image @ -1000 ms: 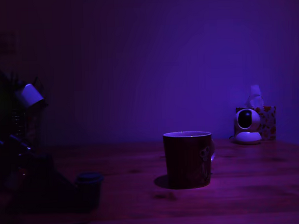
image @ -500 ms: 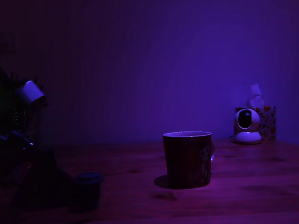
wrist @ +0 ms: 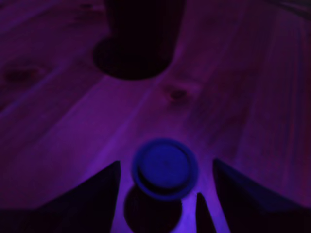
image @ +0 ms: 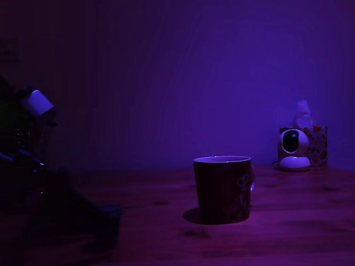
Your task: Pick up the coffee capsules on the table and drop them inside the coffee cup
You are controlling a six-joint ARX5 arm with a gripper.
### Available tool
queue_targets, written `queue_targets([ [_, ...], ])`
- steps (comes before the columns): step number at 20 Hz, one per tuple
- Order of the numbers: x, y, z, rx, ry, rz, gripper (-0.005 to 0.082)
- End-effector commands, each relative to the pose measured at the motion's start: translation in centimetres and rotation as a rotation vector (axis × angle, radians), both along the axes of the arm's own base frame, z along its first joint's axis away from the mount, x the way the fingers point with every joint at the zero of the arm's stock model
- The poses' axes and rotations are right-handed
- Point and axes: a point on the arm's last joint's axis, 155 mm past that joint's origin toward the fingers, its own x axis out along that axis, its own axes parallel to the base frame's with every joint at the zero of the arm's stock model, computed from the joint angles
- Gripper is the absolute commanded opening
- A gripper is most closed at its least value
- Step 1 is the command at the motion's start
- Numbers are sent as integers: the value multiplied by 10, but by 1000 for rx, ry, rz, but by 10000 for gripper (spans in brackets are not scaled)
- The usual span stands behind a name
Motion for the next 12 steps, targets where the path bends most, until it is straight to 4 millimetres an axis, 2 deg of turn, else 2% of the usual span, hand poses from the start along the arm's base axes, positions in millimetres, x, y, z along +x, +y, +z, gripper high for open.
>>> queue_targets([
  [1,5,-3,-5,6,7,-4,551],
  [6,5,-12,-16,21,32,-25,551],
  [12,12,-7,-21,56,20,17,550],
])
